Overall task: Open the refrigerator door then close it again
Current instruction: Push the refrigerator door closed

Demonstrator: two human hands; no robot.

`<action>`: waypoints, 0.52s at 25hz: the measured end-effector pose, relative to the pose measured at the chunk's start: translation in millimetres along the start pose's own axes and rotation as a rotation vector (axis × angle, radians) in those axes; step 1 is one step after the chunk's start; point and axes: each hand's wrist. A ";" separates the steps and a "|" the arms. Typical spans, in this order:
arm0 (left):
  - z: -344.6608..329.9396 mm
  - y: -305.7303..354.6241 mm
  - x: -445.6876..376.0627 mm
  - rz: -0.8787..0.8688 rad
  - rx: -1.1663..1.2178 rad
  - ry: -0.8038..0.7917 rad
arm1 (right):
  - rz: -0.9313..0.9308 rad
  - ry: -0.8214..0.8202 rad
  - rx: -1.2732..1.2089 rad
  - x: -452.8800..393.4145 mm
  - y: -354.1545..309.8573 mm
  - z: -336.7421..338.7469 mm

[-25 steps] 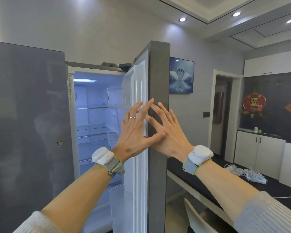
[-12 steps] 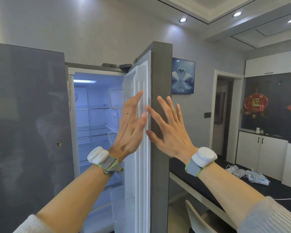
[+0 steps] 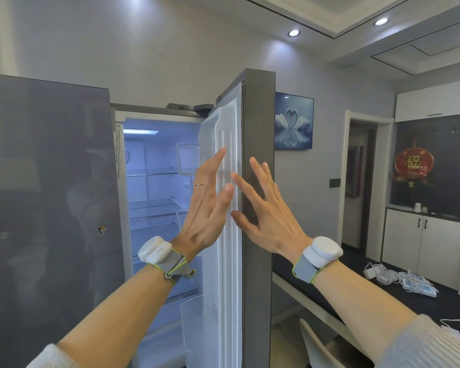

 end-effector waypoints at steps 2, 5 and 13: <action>3.3 -0.6 1.3 0.006 -0.003 0.008 | -0.008 -0.012 0.006 -0.6 -3.1 -1.8; 9.1 -1.4 2.2 0.018 -0.018 0.022 | 0.004 -0.024 -0.005 -0.8 -10.4 -3.7; 38.8 -15.4 4.1 -0.020 -0.068 0.058 | 0.068 -0.022 -0.025 -7.9 -46.9 -24.3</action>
Point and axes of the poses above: each hand's wrist, its own x-axis away from the middle knuckle, its own z-axis out of the back of the hand, y = z × x, and after that the axes turned 7 degrees about y, right-handed
